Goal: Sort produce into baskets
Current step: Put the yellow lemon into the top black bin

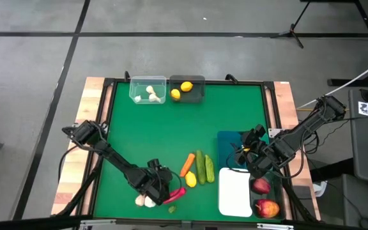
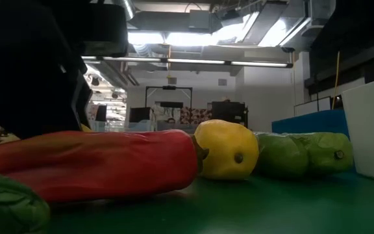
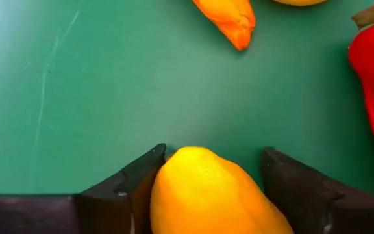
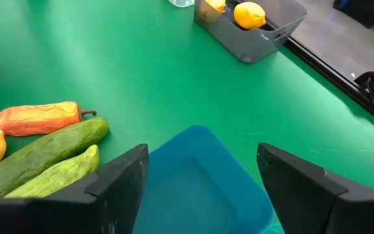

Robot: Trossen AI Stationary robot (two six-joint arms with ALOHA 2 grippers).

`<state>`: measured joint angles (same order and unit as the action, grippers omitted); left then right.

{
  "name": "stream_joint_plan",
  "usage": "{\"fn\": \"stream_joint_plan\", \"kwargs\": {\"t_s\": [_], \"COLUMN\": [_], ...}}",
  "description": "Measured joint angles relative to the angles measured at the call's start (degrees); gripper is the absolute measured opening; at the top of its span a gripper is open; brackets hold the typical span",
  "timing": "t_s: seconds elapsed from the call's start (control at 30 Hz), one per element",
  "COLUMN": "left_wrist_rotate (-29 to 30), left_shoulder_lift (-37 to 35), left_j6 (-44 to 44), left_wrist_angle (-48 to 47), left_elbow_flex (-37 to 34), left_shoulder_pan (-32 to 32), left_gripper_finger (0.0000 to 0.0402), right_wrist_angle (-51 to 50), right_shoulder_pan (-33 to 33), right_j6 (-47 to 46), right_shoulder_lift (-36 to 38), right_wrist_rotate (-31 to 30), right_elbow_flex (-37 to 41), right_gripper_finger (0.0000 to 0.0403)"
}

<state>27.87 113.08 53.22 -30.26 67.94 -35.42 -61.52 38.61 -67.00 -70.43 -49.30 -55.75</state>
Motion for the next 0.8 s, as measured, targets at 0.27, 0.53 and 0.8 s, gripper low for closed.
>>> {"fn": "stream_joint_plan", "kwargs": {"t_s": [0.27, 0.53, 0.8], "left_wrist_rotate": [0.38, 10.83, 26.26], "left_shoulder_lift": [-0.42, -5.62, -12.86], "left_j6": [-6.37, -16.55, -31.08], "left_wrist_angle": [-0.56, -1.12, 10.26], "left_elbow_flex": [-0.02, -0.17, -0.17], "left_shoulder_pan": [1.97, 11.58, 28.72], "left_gripper_finger": [0.0214, 0.0212, 0.0219], "right_wrist_angle": [0.09, 0.52, 1.4], "right_shoulder_pan": [0.0, 0.0, 0.0], "right_j6": [0.0, -0.15, -0.16], "right_shoulder_lift": [0.0, 0.0, 0.01], "right_wrist_rotate": [0.0, -0.08, -0.57], "right_elbow_flex": [0.0, 0.0, 0.0], "right_gripper_finger": [0.0289, 0.0289, 0.0289]}}
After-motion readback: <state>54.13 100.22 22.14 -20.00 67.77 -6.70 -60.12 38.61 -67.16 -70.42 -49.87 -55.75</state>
